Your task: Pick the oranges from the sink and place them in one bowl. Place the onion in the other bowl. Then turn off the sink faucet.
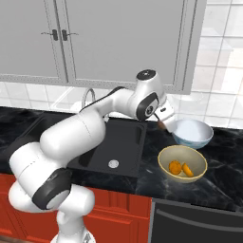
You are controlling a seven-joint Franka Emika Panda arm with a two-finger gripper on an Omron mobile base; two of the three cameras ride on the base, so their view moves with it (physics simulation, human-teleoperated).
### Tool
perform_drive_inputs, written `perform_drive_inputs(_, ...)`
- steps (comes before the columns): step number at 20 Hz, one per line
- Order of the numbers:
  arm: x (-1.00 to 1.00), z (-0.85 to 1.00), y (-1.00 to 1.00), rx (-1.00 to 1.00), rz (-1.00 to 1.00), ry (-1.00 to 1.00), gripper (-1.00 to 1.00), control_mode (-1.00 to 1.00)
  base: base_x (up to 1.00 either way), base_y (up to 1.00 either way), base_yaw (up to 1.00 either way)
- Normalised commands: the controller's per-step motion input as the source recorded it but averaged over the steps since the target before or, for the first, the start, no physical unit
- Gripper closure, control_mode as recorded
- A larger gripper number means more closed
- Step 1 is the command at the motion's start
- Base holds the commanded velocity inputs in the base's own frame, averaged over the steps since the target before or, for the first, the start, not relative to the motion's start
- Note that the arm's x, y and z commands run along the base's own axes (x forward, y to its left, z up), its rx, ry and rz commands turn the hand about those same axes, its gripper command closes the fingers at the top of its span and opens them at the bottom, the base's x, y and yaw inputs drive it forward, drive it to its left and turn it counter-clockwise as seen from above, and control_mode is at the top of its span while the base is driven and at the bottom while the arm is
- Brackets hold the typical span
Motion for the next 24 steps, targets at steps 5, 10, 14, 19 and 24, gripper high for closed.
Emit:
perform_drive_inputs(5,0.17,-0.06,-0.07,0.00,0.00,0.00,1.00,-1.00,0.00,0.00,0.00)
perform_drive_inputs(10,0.15,-0.13,-0.07,0.00,0.00,0.00,1.00,-1.00,0.00,0.00,0.00)
perform_drive_inputs(14,0.11,-0.18,-0.08,0.00,0.00,0.00,1.00,-1.00,0.00,0.00,0.00)
perform_drive_inputs(19,0.08,-0.15,-0.10,0.00,0.00,0.00,1.00,-1.00,0.00,0.00,0.00)
perform_drive_inputs(24,0.15,-0.11,-0.12,0.00,0.00,0.00,1.00,-1.00,0.00,0.00,0.00)
